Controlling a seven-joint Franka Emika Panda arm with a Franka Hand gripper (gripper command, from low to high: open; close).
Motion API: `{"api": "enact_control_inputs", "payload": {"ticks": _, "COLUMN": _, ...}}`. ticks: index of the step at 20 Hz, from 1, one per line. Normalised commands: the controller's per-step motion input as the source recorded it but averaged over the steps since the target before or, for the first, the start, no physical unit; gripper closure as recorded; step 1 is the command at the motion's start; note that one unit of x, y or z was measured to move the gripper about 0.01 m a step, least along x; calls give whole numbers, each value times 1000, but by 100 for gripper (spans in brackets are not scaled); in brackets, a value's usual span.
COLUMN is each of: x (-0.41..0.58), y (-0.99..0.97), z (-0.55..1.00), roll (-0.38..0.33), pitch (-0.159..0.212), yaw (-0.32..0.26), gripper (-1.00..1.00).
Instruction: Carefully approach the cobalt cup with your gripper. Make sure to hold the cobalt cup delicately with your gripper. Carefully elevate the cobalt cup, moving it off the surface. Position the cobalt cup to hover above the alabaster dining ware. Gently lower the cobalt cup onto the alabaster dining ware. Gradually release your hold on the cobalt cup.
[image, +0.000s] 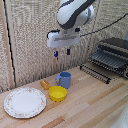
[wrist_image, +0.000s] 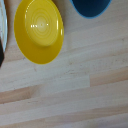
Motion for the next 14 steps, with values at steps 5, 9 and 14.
{"api": "enact_control_inputs", "payload": {"ticks": 5, "x": 0, "y": -571, "z": 0, "roll": 17, "pitch": 0, "yaw": 98, "gripper": -100}}
{"api": "enact_control_inputs", "payload": {"ticks": 9, "x": -11, "y": -679, "z": -3, "roll": 9, "pitch": 0, "yaw": 132, "gripper": -100}}
{"api": "enact_control_inputs", "payload": {"ticks": 14, "x": -3, "y": -432, "z": -98, "roll": 16, "pitch": 15, "yaw": 126, "gripper": -100}}
